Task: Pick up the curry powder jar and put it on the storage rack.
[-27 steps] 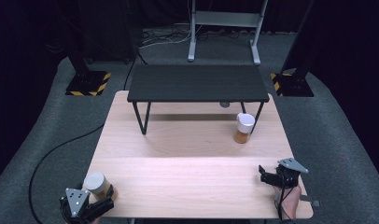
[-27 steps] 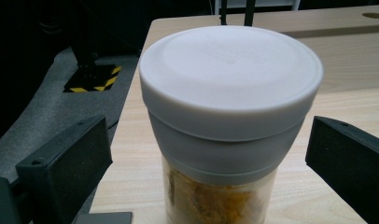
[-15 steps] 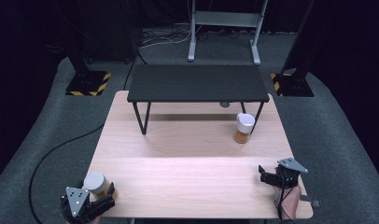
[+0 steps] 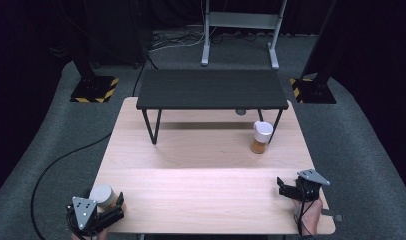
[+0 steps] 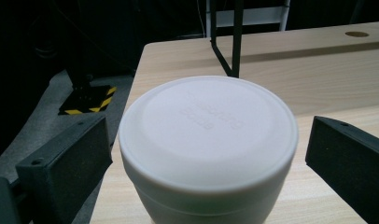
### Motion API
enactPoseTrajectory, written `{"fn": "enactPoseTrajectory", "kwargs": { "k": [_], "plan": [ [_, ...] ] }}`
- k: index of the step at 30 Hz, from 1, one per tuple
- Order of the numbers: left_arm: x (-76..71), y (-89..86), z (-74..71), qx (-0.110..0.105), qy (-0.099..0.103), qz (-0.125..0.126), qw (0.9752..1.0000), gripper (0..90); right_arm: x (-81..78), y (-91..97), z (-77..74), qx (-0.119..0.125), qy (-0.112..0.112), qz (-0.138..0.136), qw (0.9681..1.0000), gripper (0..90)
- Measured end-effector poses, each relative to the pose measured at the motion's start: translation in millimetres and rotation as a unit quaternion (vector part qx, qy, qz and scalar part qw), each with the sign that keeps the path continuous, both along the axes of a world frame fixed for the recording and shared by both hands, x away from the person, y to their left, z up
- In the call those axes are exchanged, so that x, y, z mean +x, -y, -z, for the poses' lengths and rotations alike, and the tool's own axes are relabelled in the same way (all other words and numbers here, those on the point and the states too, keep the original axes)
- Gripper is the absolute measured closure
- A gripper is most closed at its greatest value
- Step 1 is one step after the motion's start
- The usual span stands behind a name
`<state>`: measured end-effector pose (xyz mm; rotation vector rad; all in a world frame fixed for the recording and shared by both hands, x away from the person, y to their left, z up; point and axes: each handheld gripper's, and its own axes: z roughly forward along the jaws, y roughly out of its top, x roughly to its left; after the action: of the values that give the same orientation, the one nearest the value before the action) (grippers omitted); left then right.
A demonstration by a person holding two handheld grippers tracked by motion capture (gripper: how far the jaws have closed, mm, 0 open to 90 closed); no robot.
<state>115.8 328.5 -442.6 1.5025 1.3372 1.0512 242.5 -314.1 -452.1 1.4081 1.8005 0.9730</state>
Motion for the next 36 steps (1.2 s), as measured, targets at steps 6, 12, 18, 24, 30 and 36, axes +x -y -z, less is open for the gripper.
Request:
{"fn": "enactPoseTrajectory", "kwargs": {
  "k": [6,12,18,24,30,36],
  "plan": [
    [0.9,-2.6,4.6,-0.001,-0.007,-0.001,1.0,2.3,0.0,0.2,0.1,0.0,0.0,-0.001,1.0,0.0],
    [-7.1,-6.7,15.3,-0.011,0.015,-0.001,0.9998,19.9,-0.7,0.4,0.7,0.001,0.003,-0.001,1.0,0.0],
    [-11.5,-5.7,20.4,-0.009,0.033,0.0,0.9994,29.3,-1.3,0.5,1.0,0.001,0.004,-0.001,1.0,0.0],
    [-14.6,-5.0,25.5,-0.007,0.046,0.003,0.9989,33.0,-1.6,0.5,1.2,0.001,0.005,-0.001,1.0,0.0],
    [-14.4,-7.1,25.4,-0.004,0.047,0.01,0.9988,33.4,-1.9,0.8,1.4,0.003,0.006,-0.001,1.0,0.0],
    [-12.5,-5.8,22.4,-0.002,0.042,0.017,0.999,33.5,-1.7,1.4,1.3,0.004,0.005,-0.002,1.0,0.0]
  ]
}}
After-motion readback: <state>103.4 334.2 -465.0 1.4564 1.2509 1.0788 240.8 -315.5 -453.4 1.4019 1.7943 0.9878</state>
